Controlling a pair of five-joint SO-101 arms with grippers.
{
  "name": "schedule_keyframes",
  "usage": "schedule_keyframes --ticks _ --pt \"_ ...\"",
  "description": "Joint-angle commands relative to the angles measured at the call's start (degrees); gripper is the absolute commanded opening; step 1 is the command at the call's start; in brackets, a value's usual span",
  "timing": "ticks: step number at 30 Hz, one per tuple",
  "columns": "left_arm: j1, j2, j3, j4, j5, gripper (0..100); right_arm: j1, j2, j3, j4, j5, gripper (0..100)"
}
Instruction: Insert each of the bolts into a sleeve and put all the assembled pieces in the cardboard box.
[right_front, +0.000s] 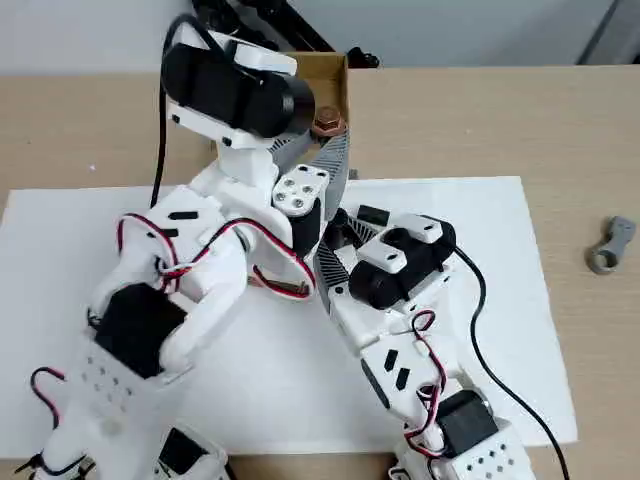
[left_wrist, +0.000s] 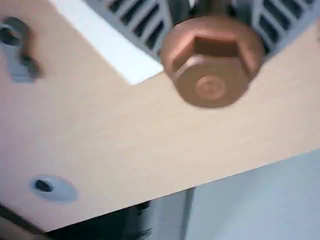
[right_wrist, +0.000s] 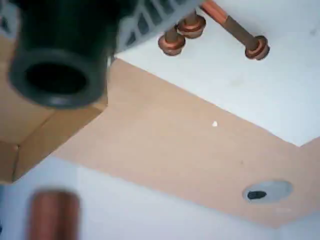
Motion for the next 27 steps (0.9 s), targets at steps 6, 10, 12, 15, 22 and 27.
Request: schedule_keyframes --ticks 6,10,12,15,22,27 --pt "0.8 -1.7 -3.2 5.2 1.1 0 -0.7 -1.0 -0.4 0.3 -0.6 0.5" --pt "0.8 -1.6 -2.9 5.1 5.0 0 -0.7 -1.0 -0.4 0.1 -0.6 0.5" --pt "0.5 -1.1 -2.7 4.8 5.3 0 -0.7 -1.0 -0.4 0.1 -0.6 0.5" --pt "0.4 -1.3 -0.8 3.1 5.4 0 -0.7 -1.0 -0.4 0.1 -0.6 0.5" --pt "0.8 -1.5 2.1 1.7 5.4 0 -0.7 -1.0 -0.4 0.5 -0.6 0.5" --pt "0.8 -1.2 2.1 1.5 5.4 0 -0.7 -1.0 -0.4 0.5 -0.7 0.5"
